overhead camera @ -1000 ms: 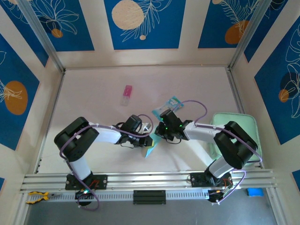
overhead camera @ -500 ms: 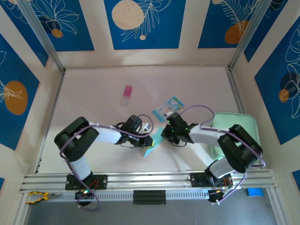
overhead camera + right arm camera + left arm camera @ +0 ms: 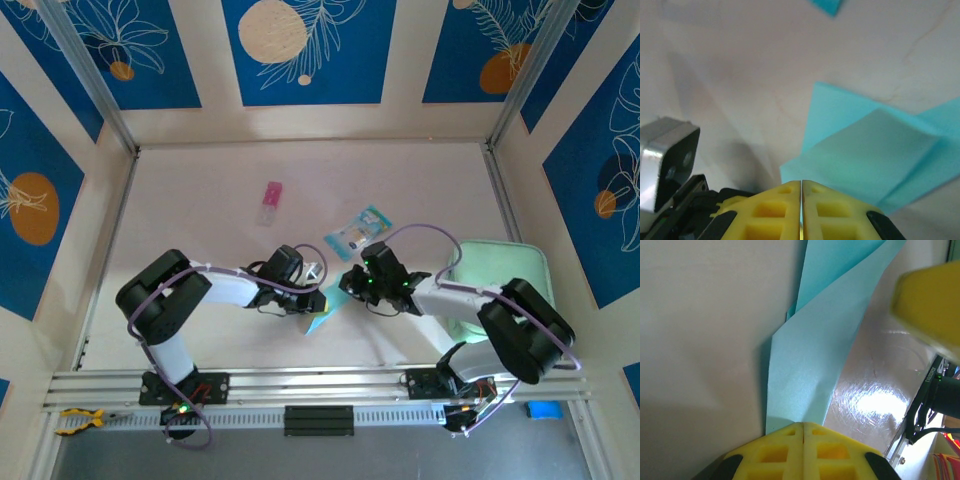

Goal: Fold a paper plane with a square sheet of paper (pick it up from the middle)
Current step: Perform the fifth fold on the wing at the bottom-center of the table.

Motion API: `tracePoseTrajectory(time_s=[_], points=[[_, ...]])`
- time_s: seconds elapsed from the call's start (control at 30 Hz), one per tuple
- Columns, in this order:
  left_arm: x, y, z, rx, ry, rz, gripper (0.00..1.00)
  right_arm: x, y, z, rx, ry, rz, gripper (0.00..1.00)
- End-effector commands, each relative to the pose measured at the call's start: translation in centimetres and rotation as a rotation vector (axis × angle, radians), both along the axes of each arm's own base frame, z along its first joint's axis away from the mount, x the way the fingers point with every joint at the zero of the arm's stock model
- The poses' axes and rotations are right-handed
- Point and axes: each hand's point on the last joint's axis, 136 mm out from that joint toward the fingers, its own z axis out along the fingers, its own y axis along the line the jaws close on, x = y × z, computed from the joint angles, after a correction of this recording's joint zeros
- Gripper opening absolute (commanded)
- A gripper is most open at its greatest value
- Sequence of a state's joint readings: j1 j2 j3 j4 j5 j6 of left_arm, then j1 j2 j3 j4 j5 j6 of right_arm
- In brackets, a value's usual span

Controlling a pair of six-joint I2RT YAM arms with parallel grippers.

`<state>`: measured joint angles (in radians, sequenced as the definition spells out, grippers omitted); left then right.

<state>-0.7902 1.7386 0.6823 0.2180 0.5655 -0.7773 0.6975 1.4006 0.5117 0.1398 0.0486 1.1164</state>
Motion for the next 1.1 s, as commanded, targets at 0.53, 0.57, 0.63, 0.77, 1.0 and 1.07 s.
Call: tracePoseTrajectory(time_s=[0.53,0.57,0.63,0.77,1.0,1.07], points=[[-3.6,3.5,-5.4,0.204,0.152,-0.01,0.0,2.5,-6.6,-4.2,0.068,0.07,-0.16,0.12],[-3.6,3.5,-5.3,0.205,0.152,-0.009,0.0,2.7,-6.9,-4.1,0.071,0.07,-0.17,0.12],[-3.6,3.4,-5.3,0.205,0.15,-0.008,0.0,3.0,-7.8,-4.0,0.08,0.068,-0.197,0.12],[-3.6,3.5,-5.3,0.205,0.148,-0.007,0.0,3.6,-8.5,-2.6,0.124,0.04,-0.212,0.12],[-3.5,3.4,-5.0,0.197,0.14,-0.003,0.0,3.0,-6.9,1.4,0.116,-0.056,-0.15,0.15],[-3.4,3.3,-4.8,0.19,0.137,-0.002,0.0,2.5,-5.4,1.7,0.119,-0.067,-0.105,0.15]])
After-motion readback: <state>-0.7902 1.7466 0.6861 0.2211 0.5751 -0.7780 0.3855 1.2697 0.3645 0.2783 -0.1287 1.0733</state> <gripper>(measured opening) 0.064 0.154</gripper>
